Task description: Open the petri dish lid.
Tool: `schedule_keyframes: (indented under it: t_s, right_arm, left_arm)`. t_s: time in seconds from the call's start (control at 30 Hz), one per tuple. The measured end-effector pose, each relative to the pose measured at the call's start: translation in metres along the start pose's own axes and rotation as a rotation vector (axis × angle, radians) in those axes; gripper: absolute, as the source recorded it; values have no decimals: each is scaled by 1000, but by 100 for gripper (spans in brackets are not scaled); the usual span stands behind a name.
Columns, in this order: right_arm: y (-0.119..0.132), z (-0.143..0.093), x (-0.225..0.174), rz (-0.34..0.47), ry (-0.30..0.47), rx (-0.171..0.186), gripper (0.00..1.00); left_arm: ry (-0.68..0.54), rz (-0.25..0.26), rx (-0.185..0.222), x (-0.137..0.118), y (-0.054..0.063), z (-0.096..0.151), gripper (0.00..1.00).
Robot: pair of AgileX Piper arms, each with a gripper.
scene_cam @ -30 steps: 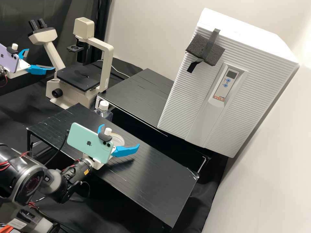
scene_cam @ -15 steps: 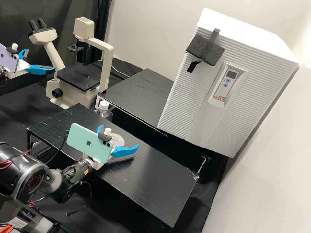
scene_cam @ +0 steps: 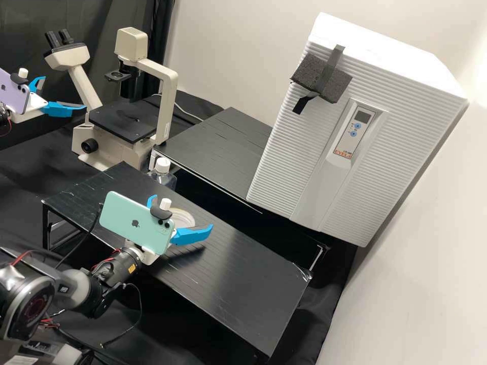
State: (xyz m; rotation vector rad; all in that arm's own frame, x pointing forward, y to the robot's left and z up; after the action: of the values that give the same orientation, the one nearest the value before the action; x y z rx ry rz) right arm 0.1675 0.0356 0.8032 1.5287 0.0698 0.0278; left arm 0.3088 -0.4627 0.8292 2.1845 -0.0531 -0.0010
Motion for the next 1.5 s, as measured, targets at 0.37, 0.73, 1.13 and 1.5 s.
schedule_keyframes:
  t_s: [0.37, 0.73, 1.13, 1.5]
  right_arm:
    - [-8, 2, 4, -39, -6, -3, 100]
    - [2, 12, 5, -11, -17, -16, 100]
    - [12, 8, -6, 4, -36, 5, 100]
    - [12, 5, -9, -2, -35, 9, 100]
  left_arm:
    - [0, 0, 0, 0, 0, 0, 100]
    - [0, 0, 0, 0, 0, 0, 100]
    - [0, 0, 0, 0, 0, 0, 100]
    - [0, 0, 0, 0, 0, 0, 100]
